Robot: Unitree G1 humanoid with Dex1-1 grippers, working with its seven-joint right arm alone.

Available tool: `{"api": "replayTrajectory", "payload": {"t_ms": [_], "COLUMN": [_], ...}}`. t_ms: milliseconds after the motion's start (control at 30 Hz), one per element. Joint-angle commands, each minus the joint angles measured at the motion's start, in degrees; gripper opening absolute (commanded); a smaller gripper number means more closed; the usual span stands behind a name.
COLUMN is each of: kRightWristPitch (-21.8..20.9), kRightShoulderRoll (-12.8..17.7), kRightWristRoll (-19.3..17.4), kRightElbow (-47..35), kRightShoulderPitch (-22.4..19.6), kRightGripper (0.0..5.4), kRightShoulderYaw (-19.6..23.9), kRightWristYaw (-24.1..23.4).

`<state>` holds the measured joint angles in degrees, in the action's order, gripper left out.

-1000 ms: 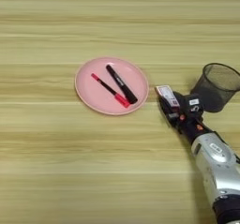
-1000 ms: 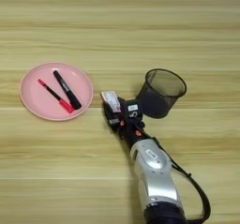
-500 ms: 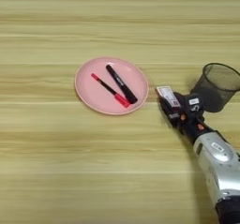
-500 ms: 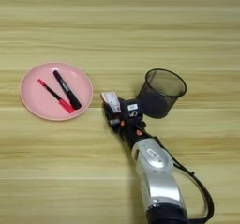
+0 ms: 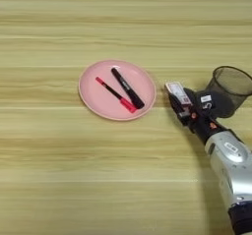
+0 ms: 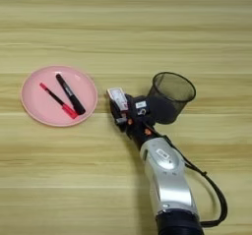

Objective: Move the objects on the table

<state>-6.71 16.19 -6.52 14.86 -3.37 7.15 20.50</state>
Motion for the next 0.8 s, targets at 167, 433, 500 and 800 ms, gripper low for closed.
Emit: {"api": "replayTrajectory", "payload": {"t_ms": [167,433,500,800], "kRightWristPitch": [0.2,0.7,0.8,1.7], "kRightShoulderRoll": [2.0,-1.1,-1.8,-3.2], "kRightWristRoll": [0.3,-0.5,-0.4,0.7], "kRightElbow": [-4.8,-4.5,-4.5,-2.6], "kRightShoulderPitch": [-5.9,-9.5,-10.4,-13.0], "kRightGripper": [2.05,2.05,2.05,2.05], "kRightShoulderYaw": [0.2,-1.1,-1.6,-3.0], "kRightWristYaw": [0.2,0.2,0.3,-0.1]}}
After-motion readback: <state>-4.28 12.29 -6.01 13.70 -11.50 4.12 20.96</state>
